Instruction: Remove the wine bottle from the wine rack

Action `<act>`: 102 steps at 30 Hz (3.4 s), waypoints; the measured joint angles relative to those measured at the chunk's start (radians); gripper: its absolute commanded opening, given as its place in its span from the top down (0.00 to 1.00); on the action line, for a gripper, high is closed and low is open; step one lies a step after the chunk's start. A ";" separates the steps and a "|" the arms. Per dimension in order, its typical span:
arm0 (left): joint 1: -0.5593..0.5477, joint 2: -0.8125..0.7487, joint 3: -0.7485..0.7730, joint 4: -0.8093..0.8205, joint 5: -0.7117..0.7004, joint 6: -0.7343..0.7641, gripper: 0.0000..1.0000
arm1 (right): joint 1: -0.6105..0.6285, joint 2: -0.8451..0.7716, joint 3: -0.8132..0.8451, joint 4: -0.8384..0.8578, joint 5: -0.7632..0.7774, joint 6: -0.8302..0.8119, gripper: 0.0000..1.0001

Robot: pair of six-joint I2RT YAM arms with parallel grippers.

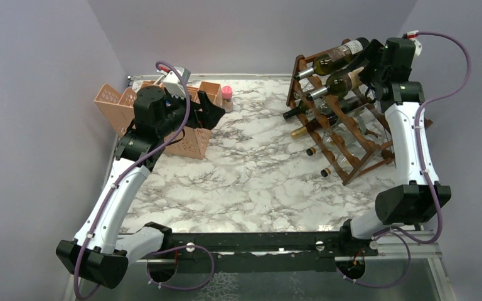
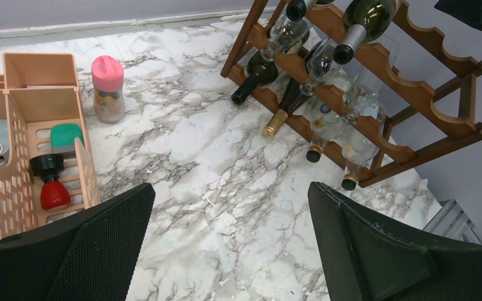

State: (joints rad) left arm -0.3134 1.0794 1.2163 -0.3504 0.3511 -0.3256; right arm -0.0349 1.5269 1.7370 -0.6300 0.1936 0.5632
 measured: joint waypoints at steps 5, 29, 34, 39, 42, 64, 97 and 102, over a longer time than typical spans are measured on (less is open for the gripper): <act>0.000 0.000 -0.002 -0.014 0.005 -0.006 0.01 | -0.063 0.044 -0.005 0.001 -0.073 0.097 0.00; 0.000 0.063 -0.002 -0.037 0.008 -0.024 0.01 | -0.161 0.163 -0.195 0.297 -0.451 0.425 0.15; 0.000 0.063 -0.002 -0.038 0.008 -0.030 0.01 | -0.162 0.148 -0.248 0.370 -0.473 0.482 0.31; 0.000 0.063 -0.002 -0.039 0.008 -0.033 0.01 | -0.169 0.127 -0.290 0.418 -0.483 0.517 0.41; 0.000 0.063 -0.002 -0.039 0.008 -0.033 0.01 | -0.172 0.115 -0.310 0.438 -0.494 0.535 0.41; -0.017 0.067 -0.023 -0.041 0.024 -0.041 0.01 | -0.189 -0.066 -0.401 0.434 -0.629 0.579 0.59; -0.573 -0.032 -0.507 0.887 -0.213 0.824 0.08 | 0.185 -0.138 -0.445 0.424 -0.863 0.776 0.59; -0.592 0.008 -0.508 1.057 -0.203 0.929 0.13 | 0.218 -0.138 -0.468 0.461 -0.884 0.828 0.59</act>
State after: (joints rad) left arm -0.9058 1.0878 0.7086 0.7063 0.1486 0.6033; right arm 0.1833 1.3884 1.2690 -0.1688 -0.6903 1.3914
